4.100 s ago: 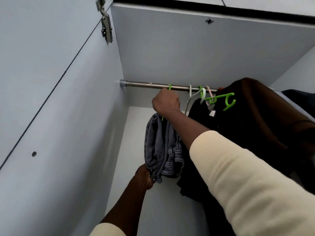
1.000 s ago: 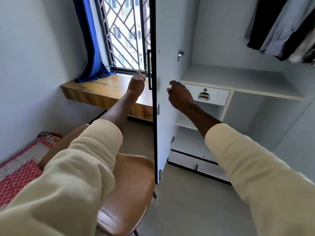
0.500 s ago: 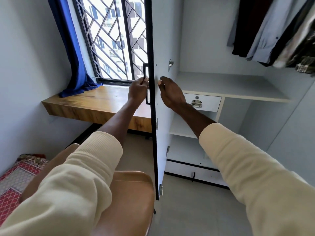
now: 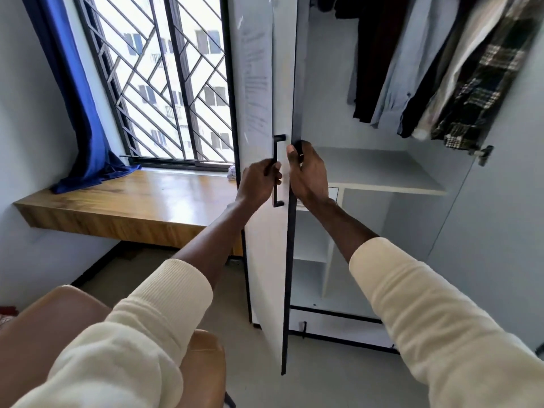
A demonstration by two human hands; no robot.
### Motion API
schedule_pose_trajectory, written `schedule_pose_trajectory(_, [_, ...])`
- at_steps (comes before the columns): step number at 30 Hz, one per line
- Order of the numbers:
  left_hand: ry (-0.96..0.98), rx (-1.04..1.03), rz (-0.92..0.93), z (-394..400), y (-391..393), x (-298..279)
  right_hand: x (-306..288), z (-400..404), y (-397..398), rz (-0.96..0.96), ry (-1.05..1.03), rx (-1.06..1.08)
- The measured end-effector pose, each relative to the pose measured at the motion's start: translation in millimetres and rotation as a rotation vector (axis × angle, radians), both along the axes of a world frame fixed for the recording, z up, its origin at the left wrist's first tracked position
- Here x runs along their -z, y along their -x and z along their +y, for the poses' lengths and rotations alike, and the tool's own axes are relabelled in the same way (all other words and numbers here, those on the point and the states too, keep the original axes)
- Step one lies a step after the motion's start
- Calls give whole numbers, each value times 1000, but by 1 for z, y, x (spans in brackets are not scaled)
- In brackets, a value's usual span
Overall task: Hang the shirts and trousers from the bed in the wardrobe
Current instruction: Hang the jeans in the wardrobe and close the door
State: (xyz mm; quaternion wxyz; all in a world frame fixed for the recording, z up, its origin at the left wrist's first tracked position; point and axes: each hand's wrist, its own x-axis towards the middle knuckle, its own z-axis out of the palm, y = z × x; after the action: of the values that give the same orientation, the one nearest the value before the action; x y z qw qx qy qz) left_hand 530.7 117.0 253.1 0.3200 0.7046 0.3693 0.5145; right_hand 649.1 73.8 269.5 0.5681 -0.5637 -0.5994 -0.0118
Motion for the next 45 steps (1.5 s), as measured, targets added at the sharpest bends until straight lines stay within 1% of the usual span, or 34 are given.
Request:
schedule_pose_trajectory(4, [-60,-103,155,4,-78,-6,-7,8,-72,65,83,40])
schedule_pose_trajectory(7, [-29,-123,226,12,-130,-13,-17,20,-126,70,240,54])
schedule_pose_trajectory(10, [-25,-163,295,24,-159,-20,-20,39,-169,43,421,14])
schedule_pose_trajectory(12, [-41,-190,330,34,-171,-23,-19,51,-188,15,467,3])
schedule_pose_trajectory(16, [-42,-216,382,53,-190,-24,-21,61,-202,69,454,-19])
schedule_pose_trajectory(21, [-21,-202,403,73,-213,-21,-19,74,-218,76,473,28])
schedule_pose_trajectory(26, [2,-175,408,92,-228,-23,-26,80,-224,42,538,19])
schedule_pose_trajectory(30, [-8,-167,425,98,-235,-22,-27,79,-227,-2,519,70])
schedule_pose_trajectory(34, [-53,-207,447,98,-237,-20,-21,76,-226,-82,522,161])
schedule_pose_trajectory(37, [-83,-304,479,83,-236,-22,-15,67,-227,-165,540,205])
schedule_pose_trajectory(39, [-115,-372,424,69,-236,-22,-12,56,-227,-217,545,235])
schedule_pose_trajectory(41, [-195,-413,365,57,-236,-17,-10,44,-228,-281,548,255])
schedule_pose_trajectory(43, [-304,-386,375,44,-242,-6,-5,28,-234,-363,524,258])
schedule_pose_trajectory(45, [-378,-306,380,27,-254,8,0,6,-242,-429,464,249])
